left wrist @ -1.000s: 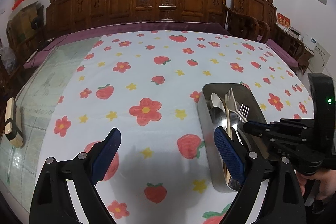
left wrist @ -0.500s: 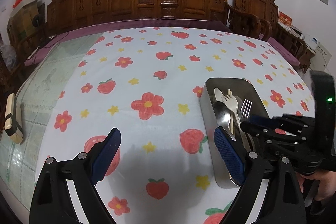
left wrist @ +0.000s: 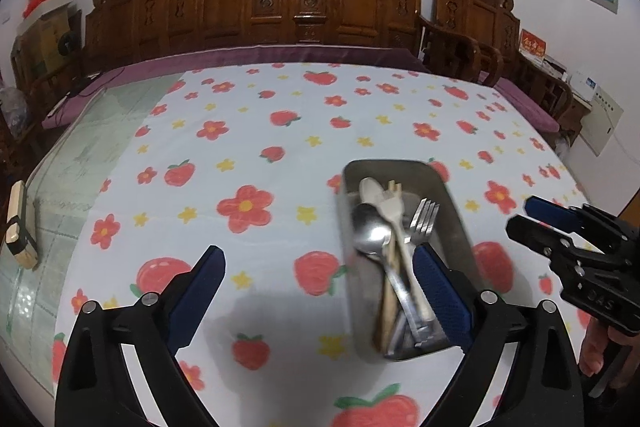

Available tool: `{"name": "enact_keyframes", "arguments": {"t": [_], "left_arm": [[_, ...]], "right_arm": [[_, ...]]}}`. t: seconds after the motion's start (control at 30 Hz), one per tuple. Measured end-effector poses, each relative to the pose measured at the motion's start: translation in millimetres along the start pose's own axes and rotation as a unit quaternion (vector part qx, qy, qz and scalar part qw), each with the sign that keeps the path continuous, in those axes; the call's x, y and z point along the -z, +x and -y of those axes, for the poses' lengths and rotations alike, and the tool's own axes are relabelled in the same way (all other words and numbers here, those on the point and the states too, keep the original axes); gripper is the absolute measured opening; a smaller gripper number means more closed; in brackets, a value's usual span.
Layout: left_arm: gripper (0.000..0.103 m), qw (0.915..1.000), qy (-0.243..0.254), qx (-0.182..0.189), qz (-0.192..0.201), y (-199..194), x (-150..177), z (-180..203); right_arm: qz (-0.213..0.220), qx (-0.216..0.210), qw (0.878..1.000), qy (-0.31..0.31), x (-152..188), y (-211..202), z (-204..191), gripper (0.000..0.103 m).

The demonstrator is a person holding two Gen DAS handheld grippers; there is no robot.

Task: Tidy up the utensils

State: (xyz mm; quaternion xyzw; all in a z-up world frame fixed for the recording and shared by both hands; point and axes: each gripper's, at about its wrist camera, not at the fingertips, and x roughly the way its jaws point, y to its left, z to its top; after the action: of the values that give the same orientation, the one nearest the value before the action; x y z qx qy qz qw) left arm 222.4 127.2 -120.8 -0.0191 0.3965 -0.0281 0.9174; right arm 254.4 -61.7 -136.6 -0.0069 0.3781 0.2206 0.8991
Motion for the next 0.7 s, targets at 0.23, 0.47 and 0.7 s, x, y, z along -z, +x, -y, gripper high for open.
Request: {"name": "enact_keyframes", "arguments": {"t": [0.23,0.47,0.7], "left_arm": [[0.095,0.9999,-0.002,0.010,0.011,-22.3,-5.3,40.4],[0.095,0.9977,0.007,-0.001,0.068,-66.7,-0.7,85.4],[0.095,0.9932,0.016,-0.009,0.115,-113.3,10.0,116.1]], "right_arm": [[0.028,0.038,0.999,0.023,15.2,-55.4,34.1,0.101],[0.081,0.066,0.994,0.033,27.4,-121.6,56.5,0.101],[0.141,0.081,0.986,0.029,34.0,-186.6,60.6,0.101]]}}
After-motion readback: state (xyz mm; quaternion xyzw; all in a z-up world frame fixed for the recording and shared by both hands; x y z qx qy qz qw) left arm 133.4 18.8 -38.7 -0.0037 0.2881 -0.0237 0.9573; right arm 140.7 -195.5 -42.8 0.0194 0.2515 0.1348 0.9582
